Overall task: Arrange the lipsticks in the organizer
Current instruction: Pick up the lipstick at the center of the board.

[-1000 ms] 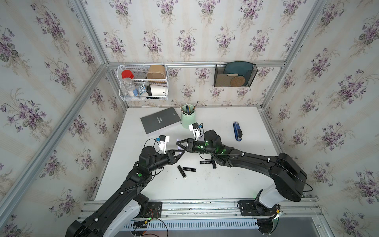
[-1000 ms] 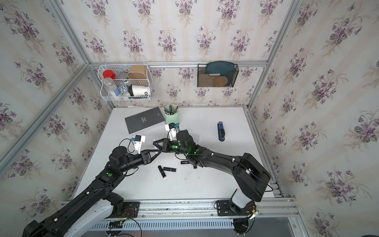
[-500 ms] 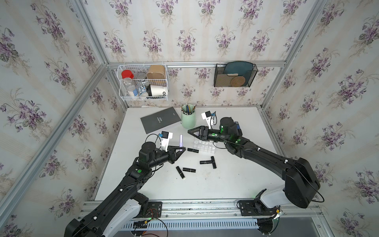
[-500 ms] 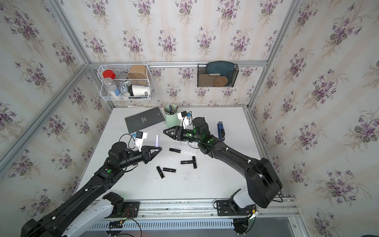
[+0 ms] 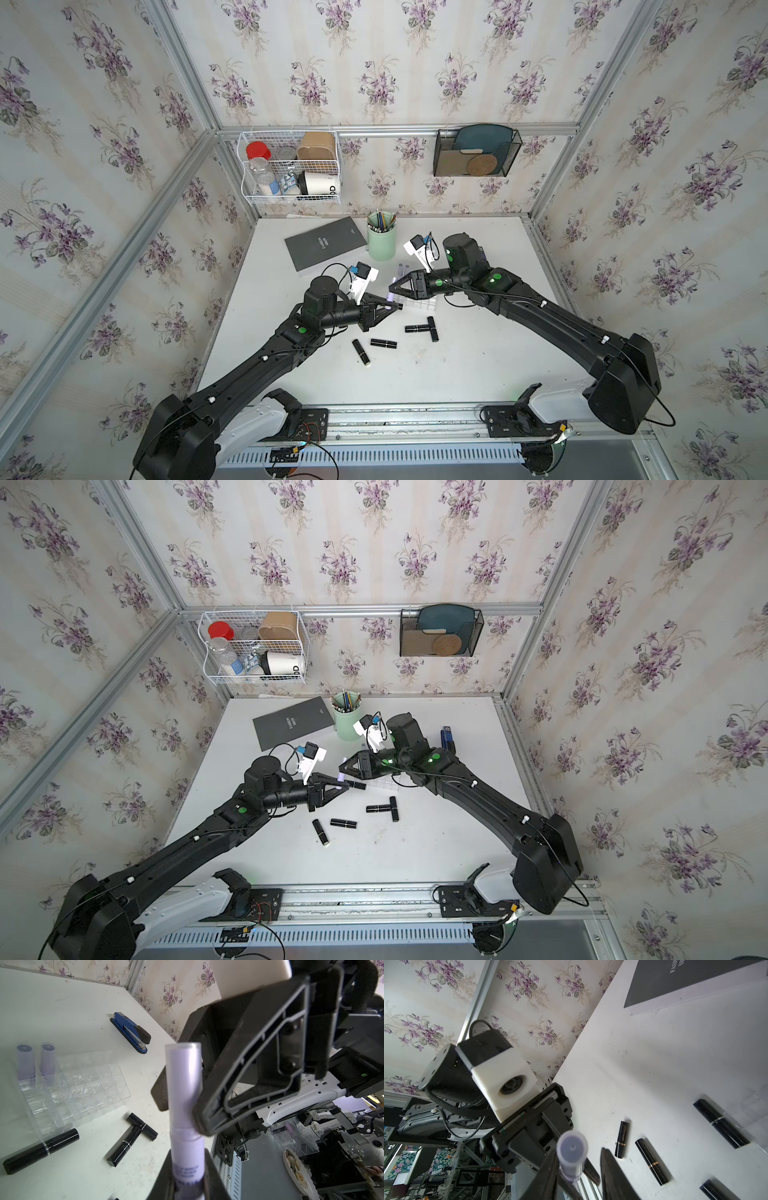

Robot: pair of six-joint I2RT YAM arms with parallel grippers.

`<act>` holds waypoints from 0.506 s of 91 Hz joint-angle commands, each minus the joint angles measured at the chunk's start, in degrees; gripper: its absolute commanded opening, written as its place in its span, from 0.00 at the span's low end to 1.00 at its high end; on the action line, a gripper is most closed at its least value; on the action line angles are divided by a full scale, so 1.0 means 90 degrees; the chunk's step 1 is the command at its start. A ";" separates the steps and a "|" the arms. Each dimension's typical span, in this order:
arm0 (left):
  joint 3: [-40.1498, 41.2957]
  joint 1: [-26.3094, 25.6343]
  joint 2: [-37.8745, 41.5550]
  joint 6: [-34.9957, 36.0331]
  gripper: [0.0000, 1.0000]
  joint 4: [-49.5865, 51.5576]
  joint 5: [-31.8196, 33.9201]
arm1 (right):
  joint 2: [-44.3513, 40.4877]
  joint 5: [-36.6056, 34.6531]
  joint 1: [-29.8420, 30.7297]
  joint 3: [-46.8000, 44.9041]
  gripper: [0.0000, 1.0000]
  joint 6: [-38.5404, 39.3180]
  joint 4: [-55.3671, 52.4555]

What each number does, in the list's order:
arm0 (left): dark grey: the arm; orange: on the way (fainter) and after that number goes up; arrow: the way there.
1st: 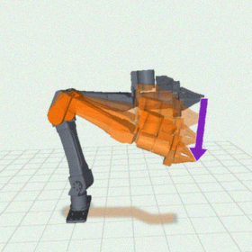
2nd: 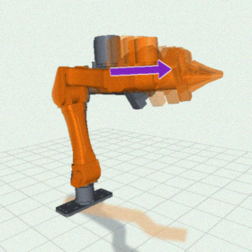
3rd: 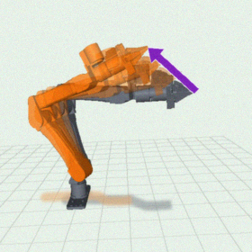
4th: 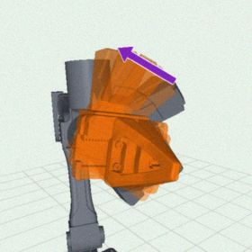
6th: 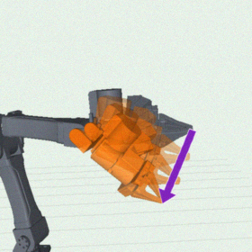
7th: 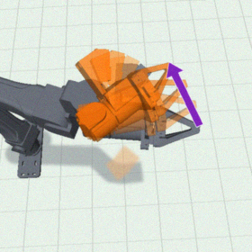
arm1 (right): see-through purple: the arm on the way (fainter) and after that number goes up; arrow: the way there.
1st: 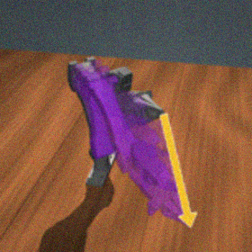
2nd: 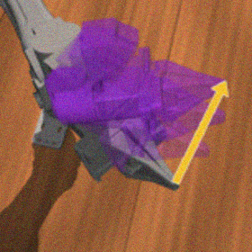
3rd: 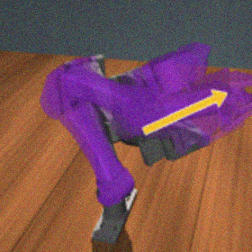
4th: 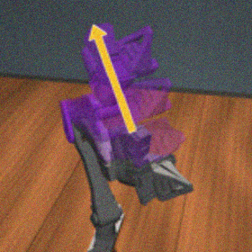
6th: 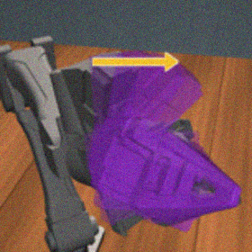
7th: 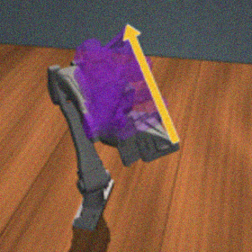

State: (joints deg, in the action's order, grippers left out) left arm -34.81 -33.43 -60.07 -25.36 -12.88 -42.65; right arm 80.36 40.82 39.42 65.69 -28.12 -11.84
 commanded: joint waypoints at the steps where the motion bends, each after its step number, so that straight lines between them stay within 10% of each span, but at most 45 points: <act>1: -0.0080 -0.0025 -0.0033 0.0223 0.00 -0.0057 -0.0096 | 0.0106 0.0005 -0.0004 0.0017 0.29 -0.0176 0.0315; 22: -0.0207 -0.0038 0.0091 0.0353 0.00 0.0356 0.0223 | 0.0204 -0.0123 -0.0005 -0.0116 0.16 -0.0643 0.0815; 46: -0.0638 0.0001 0.0427 -0.0060 0.58 0.1976 0.1970 | 0.0052 -0.0541 -0.0522 -0.1209 0.11 -0.2172 0.2633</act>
State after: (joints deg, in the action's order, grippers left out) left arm -38.37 -33.76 -58.28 -24.38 -3.86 -36.12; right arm 81.62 40.23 37.32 58.26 -39.94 2.76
